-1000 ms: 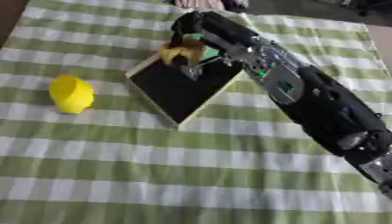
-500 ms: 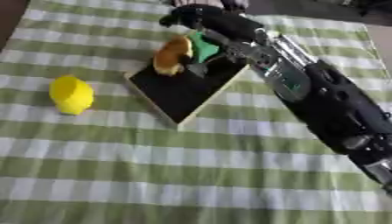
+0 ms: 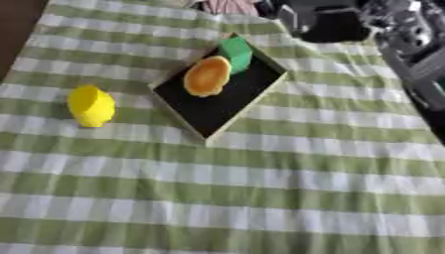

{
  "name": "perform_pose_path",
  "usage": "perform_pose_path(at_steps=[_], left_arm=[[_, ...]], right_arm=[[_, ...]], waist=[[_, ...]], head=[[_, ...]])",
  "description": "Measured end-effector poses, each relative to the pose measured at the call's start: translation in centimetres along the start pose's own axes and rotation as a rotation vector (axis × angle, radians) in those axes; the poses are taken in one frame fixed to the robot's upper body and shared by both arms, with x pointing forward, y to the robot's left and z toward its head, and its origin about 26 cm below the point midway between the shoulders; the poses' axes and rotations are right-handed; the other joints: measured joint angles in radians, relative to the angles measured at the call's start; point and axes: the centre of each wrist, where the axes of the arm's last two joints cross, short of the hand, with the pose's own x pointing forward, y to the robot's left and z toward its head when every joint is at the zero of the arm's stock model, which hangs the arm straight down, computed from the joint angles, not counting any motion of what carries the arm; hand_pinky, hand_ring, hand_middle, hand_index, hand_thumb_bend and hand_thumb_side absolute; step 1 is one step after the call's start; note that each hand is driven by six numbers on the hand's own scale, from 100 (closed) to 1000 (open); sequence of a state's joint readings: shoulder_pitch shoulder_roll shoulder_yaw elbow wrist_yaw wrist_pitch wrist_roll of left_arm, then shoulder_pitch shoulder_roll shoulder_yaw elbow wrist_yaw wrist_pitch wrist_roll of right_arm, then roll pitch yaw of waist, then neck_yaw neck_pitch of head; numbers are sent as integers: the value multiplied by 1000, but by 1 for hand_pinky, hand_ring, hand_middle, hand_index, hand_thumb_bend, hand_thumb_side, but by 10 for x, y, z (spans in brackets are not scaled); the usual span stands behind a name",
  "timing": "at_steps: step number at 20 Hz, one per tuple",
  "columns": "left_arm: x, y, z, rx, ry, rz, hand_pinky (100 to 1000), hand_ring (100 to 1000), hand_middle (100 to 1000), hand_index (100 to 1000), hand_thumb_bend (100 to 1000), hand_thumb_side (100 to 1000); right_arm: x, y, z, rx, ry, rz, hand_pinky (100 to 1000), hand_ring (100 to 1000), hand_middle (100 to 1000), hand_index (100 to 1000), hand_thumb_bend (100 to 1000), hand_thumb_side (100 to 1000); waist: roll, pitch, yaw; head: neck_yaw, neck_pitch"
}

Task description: Pick up objects on the table and place them in the box.

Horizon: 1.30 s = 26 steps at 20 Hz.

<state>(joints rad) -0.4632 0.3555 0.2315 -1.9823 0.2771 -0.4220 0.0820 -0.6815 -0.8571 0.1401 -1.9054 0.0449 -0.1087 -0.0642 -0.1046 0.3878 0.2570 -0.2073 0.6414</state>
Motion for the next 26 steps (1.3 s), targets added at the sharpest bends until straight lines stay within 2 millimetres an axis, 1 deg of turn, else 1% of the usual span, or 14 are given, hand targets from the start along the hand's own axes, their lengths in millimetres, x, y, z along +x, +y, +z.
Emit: perform_pose_path(at_steps=[2, 4, 6, 8, 9, 12, 14, 16, 18, 21, 23, 24, 25, 26], left_arm=[[1, 4, 1, -8, 5, -28, 736, 780, 730, 847, 100, 531], [2, 8, 1, -20, 4, -55, 736, 781, 730, 848, 100, 494], [4, 12, -1, -44, 1, -90, 737, 782, 731, 848, 100, 456], [7, 19, -3, -81, -3, -142, 739, 783, 733, 850, 100, 401], [7, 23, -4, -103, -5, -172, 740, 783, 733, 853, 100, 358], [6, 38, -10, -179, -20, -274, 745, 786, 734, 857, 100, 256], [4, 51, -15, -231, -29, -348, 746, 786, 733, 858, 100, 219], [0, 66, -18, -275, -23, -424, 748, 788, 733, 859, 100, 210], [-6, 82, -19, -313, -2, -496, 751, 792, 735, 862, 100, 205], [-13, 106, -20, -378, 53, -604, 761, 802, 745, 874, 100, 216], [-17, 121, -21, -443, 97, -676, 769, 810, 753, 884, 100, 231], [-19, 127, -23, -484, 119, -712, 800, 850, 789, 913, 100, 259], [-20, 132, -27, -538, 142, -749, 810, 857, 794, 913, 100, 223], [-22, 137, -30, -596, 169, -784, 816, 862, 798, 913, 114, 212]], right_arm=[[1, -15, 18, -81, 9, -57, 918, 824, 684, 802, 100, 300], [-3, -25, 36, -155, 25, -100, 919, 820, 680, 792, 100, 321], [-9, -30, 56, -230, 39, -136, 918, 817, 678, 789, 100, 295], [-16, -32, 78, -293, 51, -155, 917, 815, 677, 788, 100, 251], [-19, -32, 88, -314, 53, -157, 917, 815, 677, 788, 100, 234], [-25, -26, 116, -378, 53, -163, 917, 814, 677, 787, 100, 198], [-28, -21, 132, -415, 48, -160, 918, 812, 675, 786, 100, 234], [-29, -14, 145, -442, 50, -156, 919, 810, 671, 782, 100, 287], [-30, -6, 157, -465, 60, -152, 920, 807, 668, 779, 100, 310], [-30, 3, 169, -495, 73, -142, 922, 806, 666, 778, 100, 360], [-30, 7, 176, -513, 88, -133, 922, 806, 666, 777, 100, 368], [-30, 9, 179, -520, 96, -128, 923, 803, 662, 776, 100, 386], [-30, 11, 181, -527, 106, -123, 923, 802, 662, 775, 100, 391], [-29, 12, 183, -534, 113, -118, 923, 800, 661, 775, 100, 393]], waist=[[1, -1, -17], [4, -2, -31], [10, -3, -43], [18, -3, -55], [22, -3, -60], [36, -3, -71], [48, -5, -78], [60, -8, -88], [69, -8, -95], [74, -8, -105], [78, -8, -110], [80, -8, -111], [82, -8, -112], [84, -9, -113]], head=[[12, 1], [20, 1], [21, 2], [21, 5], [21, 6], [20, 8], [20, 9], [20, 9], [21, 9], [26, 9], [32, 9], [35, 9], [38, 9], [42, 9]])
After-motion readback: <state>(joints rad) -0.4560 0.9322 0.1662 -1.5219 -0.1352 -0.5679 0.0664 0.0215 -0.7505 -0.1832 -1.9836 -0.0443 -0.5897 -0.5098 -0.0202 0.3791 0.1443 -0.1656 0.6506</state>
